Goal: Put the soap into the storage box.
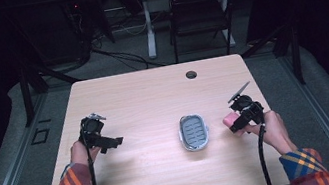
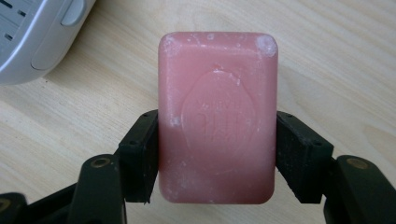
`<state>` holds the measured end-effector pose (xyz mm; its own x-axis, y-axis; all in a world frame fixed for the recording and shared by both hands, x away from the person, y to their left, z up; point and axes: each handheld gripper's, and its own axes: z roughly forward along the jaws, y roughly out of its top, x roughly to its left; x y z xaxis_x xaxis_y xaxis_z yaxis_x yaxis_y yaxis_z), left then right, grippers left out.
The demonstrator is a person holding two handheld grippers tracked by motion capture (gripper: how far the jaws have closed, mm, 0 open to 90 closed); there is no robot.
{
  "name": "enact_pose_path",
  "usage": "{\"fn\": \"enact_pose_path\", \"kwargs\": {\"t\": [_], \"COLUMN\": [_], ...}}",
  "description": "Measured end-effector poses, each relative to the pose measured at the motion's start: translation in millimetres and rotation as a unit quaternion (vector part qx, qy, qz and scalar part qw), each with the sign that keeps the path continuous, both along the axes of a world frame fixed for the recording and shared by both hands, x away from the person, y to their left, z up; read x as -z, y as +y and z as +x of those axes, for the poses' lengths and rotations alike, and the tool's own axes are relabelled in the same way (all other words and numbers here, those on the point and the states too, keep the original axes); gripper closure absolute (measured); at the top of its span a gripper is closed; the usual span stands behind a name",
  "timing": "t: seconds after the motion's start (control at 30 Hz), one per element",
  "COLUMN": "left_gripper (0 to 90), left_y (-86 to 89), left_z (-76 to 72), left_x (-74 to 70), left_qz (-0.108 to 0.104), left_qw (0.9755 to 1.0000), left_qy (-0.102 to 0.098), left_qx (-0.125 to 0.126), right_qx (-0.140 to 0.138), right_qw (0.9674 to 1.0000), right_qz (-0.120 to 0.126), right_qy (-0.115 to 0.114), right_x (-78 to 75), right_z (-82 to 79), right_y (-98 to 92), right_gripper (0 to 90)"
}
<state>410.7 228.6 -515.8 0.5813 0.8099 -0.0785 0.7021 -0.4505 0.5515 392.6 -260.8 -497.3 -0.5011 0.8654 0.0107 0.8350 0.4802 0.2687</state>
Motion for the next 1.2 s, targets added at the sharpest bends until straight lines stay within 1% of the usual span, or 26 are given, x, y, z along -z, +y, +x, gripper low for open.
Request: {"fn": "enact_pose_path", "kwargs": {"t": [0.03, 0.17, 0.2, 0.27, 0.33, 0.47, 0.5, 0.53, 0.6, 0.63, 0.67, 0.7, 0.87, 0.9, 0.93, 0.97, 1.0, 1.03, 1.07, 1.13, 1.17, 1.2], "left_gripper": [0.0, 0.0, 0.0, 0.0, 0.0, 0.0, 0.0, 0.0, 0.0, 0.0, 0.0, 0.0, 0.0, 0.0, 0.0, 0.0, 0.0, 0.0, 0.0, 0.0, 0.0, 0.0], "left_y": [-0.2, 0.0, 0.1, 0.0, 0.0, 0.1, 0.0, -0.4, -1.1, -1.4, -1.6, -1.6, -1.6, -1.9, -2.1, -2.3, -2.4, -2.5, -2.6, -2.7, -2.6, -2.3], "left_z": [-0.1, 0.2, 0.1, -0.2, -0.4, -0.3, -0.4, -0.4, 0.2, 0.7, 1.1, 1.3, 1.2, 1.0, 0.8, 0.8, 0.9, 1.1, 1.3, 1.8, 1.8, 1.7], "left_x": [-0.2, 0.1, 0.1, -0.2, -0.5, -0.2, -0.3, -0.3, -0.1, 0.3, 0.7, 0.8, 0.4, 0.3, 0.2, 0.2, 0.2, 0.4, 0.6, 1.0, 0.9, 0.9], "left_qz": [0.000, 0.000, 0.001, 0.001, 0.002, 0.001, 0.001, 0.001, 0.002, 0.003, 0.003, 0.003, 0.003, 0.003, 0.003, 0.003, 0.004, 0.004, 0.005, 0.005, 0.004, 0.003], "left_qw": [1.0000, 1.0000, 1.0000, 1.0000, 1.0000, 1.0000, 1.0000, 1.0000, 1.0000, 1.0000, 1.0000, 1.0000, 1.0000, 1.0000, 1.0000, 1.0000, 1.0000, 1.0000, 1.0000, 1.0000, 1.0000, 1.0000], "left_qy": [-0.001, 0.001, 0.000, 0.000, -0.001, 0.000, 0.000, -0.001, 0.001, 0.002, 0.002, 0.003, 0.002, 0.001, 0.001, 0.001, 0.002, 0.002, 0.002, 0.004, 0.004, 0.004], "left_qx": [0.001, 0.001, 0.000, 0.001, 0.002, -0.001, 0.000, 0.000, 0.003, 0.005, 0.005, 0.006, 0.006, 0.006, 0.006, 0.005, 0.005, 0.006, 0.006, 0.006, 0.006, 0.006], "right_qx": [0.004, 0.001, 0.003, -0.002, 0.001, -0.010, -0.009, -0.011, -0.017, -0.013, -0.016, -0.022, -0.017, -0.015, -0.026, -0.021, -0.025, -0.023, -0.027, -0.025, -0.028, -0.029], "right_qw": [1.0000, 1.0000, 0.9999, 1.0000, 0.9999, 0.9999, 0.9999, 0.9999, 0.9998, 0.9998, 0.9998, 0.9997, 0.9998, 0.9998, 0.9996, 0.9997, 0.9996, 0.9996, 0.9996, 0.9996, 0.9995, 0.9995], "right_qz": [0.003, 0.002, 0.005, 0.003, 0.006, 0.000, 0.004, 0.000, -0.001, 0.000, 0.001, -0.004, 0.002, -0.001, -0.008, -0.003, -0.006, -0.002, -0.003, -0.001, -0.005, -0.003], "right_qy": [-0.002, -0.006, -0.008, -0.006, -0.010, -0.007, -0.008, -0.009, -0.006, -0.011, -0.011, -0.006, -0.014, -0.017, -0.007, -0.015, -0.014, -0.016, -0.012, -0.017, -0.013, -0.014], "right_x": [-1.2, -6.4, -7.2, -10.3, -12.1, -16.5, -16.9, -18.7, -22.7, -24.0, -25.4, -27.5, -32.2, -33.0, -35.8, -35.4, -36.8, -37.2, -39.1, -41.2, -42.9, -43.8], "right_z": [-0.6, -1.2, -1.4, -0.6, -0.3, 1.6, 1.6, 2.0, 2.7, 1.9, 1.9, 2.7, 2.9, 2.6, 3.8, 3.0, 3.5, 3.6, 4.5, 5.3, 6.6, 7.5], "right_y": [0.1, 0.3, 0.7, 0.9, 1.9, 4.7, 5.9, 7.0, 8.4, 9.8, 10.5, 10.6, 13.4, 14.5, 14.5, 16.1, 16.9, 18.1, 18.3, 20.4, 21.0, 21.7], "right_gripper": [37.4, 37.4, 37.3, 37.4, 37.4, 37.4, 37.3, 37.4, 37.4, 37.4, 37.4, 37.4, 37.4, 37.4, 37.4, 37.4, 37.4, 37.4, 37.4, 37.4, 37.4, 37.4]}}
